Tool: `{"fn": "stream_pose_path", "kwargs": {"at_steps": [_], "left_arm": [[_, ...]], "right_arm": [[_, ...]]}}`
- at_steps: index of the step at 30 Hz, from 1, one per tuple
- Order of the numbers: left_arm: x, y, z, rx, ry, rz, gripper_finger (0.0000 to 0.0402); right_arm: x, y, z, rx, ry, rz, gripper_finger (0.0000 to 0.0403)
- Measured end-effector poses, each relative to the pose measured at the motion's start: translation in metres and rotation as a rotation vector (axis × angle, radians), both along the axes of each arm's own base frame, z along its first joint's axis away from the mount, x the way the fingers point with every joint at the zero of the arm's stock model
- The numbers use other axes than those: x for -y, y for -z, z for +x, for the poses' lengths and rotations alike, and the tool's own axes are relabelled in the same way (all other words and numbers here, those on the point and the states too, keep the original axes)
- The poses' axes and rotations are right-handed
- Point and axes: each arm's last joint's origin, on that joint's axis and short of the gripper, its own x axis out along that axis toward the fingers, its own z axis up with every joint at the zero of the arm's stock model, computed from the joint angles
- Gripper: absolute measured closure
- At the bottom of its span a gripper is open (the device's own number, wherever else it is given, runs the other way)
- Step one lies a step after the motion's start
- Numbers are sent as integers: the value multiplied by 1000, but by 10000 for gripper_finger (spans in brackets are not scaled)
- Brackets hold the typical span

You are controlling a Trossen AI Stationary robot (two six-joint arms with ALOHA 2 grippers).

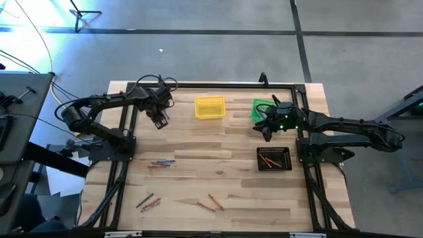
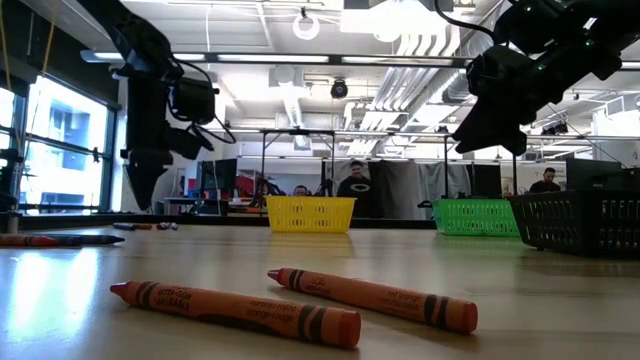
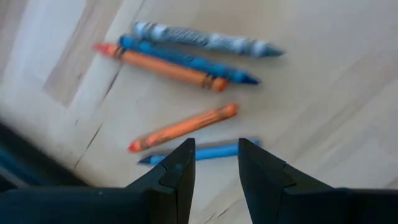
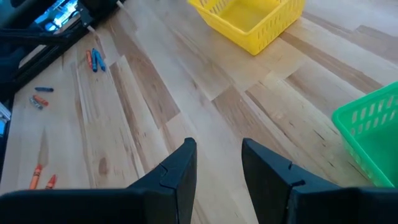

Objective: Sort crayons
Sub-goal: Put the blue crayon into the yellow basket

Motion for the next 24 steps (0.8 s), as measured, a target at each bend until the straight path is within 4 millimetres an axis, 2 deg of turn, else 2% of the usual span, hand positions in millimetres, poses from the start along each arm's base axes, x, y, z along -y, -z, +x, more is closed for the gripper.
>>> {"fn": "stream_pose_path", "kwargs": {"at_steps": [4, 11, 13, 18, 24], "left_arm": [[2, 0, 4, 7, 43, 10, 296], [0, 0, 2, -6, 18, 26, 296], [-1, 1, 2, 12, -74, 28, 296], [-3, 7, 3, 69, -481, 19, 296], [-3, 16, 5, 70, -657, -26, 296]], "right_arm": [[0, 0, 0, 4, 4, 4, 281], [0, 0, 0, 5, 3, 4, 281], [0, 0, 0, 5, 3, 4, 281], [0, 0, 0, 4, 3, 3, 281], [0, 1, 0, -11, -23, -29, 281]]}}
